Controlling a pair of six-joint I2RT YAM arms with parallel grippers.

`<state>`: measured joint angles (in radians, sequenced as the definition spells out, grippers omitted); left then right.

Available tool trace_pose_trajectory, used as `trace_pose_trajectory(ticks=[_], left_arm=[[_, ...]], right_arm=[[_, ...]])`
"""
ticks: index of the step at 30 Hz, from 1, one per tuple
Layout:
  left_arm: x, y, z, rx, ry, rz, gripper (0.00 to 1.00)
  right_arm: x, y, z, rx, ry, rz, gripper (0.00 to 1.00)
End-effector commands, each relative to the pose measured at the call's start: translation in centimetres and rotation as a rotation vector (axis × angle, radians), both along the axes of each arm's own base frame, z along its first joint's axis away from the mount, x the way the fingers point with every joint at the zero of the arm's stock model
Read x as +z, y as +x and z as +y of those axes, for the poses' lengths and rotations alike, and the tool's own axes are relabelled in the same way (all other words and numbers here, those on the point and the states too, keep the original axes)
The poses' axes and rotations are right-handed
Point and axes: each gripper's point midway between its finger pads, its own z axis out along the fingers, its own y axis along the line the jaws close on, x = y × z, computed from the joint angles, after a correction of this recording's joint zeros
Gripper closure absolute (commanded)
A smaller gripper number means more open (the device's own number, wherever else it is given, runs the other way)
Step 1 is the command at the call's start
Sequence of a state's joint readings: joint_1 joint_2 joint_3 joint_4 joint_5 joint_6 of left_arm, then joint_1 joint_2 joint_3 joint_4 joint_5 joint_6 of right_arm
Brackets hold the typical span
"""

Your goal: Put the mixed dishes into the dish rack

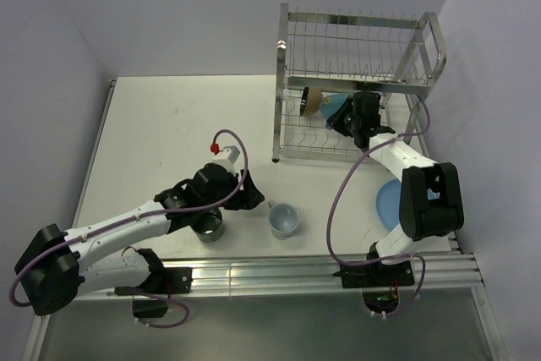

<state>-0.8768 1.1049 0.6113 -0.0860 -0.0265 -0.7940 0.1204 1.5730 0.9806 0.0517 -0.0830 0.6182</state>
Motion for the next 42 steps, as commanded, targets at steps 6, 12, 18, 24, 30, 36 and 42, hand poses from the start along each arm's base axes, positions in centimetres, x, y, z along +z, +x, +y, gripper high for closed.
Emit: trace_pose_trajectory(ticks=[6,12,18,24,30,36,42], left_arm=[[1.8,0.8,-1.5,-0.028,-0.04,-0.063,0.3],[1.4,0.6,-2.0,-0.039,-0.04,-0.047,0.3],[1.1,0.2,-2.4,-0.051,-0.034,-0.038,0.3],[0.8,0.0,-3.0,-0.064,-0.027,-0.027,0.3],[0.1,-0.4,-3.6,-0.077,-0.014,-0.009,0.3],[0.3,-0.5,-4.1,-0.081,-0.015,-0.013,0.29],[0.2,-0.5,-4.3,-0.085,-0.006,-0.012,0.29]], right_arm=[[3.8,3.3,-2.7,-0.065,-0.12,-0.124,1.0],[2.7,4.3,-3.5,-0.077,-0.178,-0.082,1.0],[1.7,5.8,-4.1,-0.085,-0.235,-0.046,1.0],[1.5,6.8,-5.1,-0.105,-0.302,0.004,1.0],[0.9,7.5,-5.5,-0.117,-0.332,0.036,1.0],[-1.0,8.0,-5.7,-0.139,-0.397,0.101,0.96],[-1.9,8.3,-5.6,-0.136,-0.404,0.122,0.84]])
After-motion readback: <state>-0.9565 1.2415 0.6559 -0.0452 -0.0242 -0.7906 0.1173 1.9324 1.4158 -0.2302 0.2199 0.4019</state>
